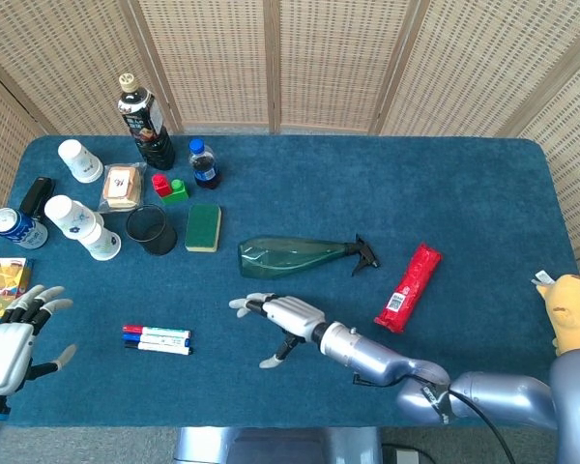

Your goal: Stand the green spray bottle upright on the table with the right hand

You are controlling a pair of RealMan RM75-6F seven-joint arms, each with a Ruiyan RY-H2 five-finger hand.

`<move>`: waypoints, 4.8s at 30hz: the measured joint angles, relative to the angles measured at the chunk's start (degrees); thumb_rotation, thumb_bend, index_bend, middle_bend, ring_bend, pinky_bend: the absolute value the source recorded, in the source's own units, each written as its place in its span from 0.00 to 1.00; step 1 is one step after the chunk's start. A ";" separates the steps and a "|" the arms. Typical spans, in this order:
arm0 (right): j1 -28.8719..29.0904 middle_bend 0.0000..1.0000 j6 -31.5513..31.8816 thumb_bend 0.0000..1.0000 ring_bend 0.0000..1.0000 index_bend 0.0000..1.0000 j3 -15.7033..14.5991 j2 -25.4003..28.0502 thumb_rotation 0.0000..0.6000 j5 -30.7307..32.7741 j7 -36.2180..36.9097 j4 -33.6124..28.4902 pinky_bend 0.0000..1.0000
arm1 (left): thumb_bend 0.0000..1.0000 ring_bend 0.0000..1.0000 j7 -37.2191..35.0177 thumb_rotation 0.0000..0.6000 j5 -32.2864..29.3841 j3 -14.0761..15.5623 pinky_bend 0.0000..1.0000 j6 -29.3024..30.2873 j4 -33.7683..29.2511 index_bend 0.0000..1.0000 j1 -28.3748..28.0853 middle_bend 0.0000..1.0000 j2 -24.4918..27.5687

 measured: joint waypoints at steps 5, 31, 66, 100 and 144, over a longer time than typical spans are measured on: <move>1.84 0.19 -0.01 0.15 0.04 0.06 0.98 -2.76 1.00 4.49 -3.21 2.15 0.10 | 0.30 0.13 -1.22 1.00 -0.11 0.03 0.15 -0.25 1.21 0.27 0.00 0.20 -0.43; 15.46 0.06 9.68 0.14 0.00 0.00 3.72 -14.70 1.00 42.35 -31.40 20.11 0.01 | 0.30 0.13 -4.95 1.00 -0.05 -0.02 0.15 -0.90 4.78 0.27 -0.23 0.20 -1.81; 14.36 0.07 20.90 0.14 0.00 0.00 8.45 -14.16 1.00 58.27 -57.36 23.51 0.07 | 0.30 0.13 -5.62 1.00 1.27 0.24 0.15 -0.41 5.17 0.27 -0.23 0.20 -2.28; -2.41 0.20 12.34 0.18 0.18 0.00 0.62 17.54 0.65 45.97 -41.02 -4.76 0.28 | 0.30 0.13 -3.35 1.00 1.71 0.46 0.15 -1.01 3.77 0.27 -0.87 0.20 -2.06; 4.75 0.19 0.10 0.19 0.12 0.00 -11.33 14.46 0.45 43.63 -39.31 11.75 0.27 | 0.30 0.13 -1.03 1.00 0.00 -0.12 0.15 -1.98 2.67 0.26 -1.44 0.20 -2.34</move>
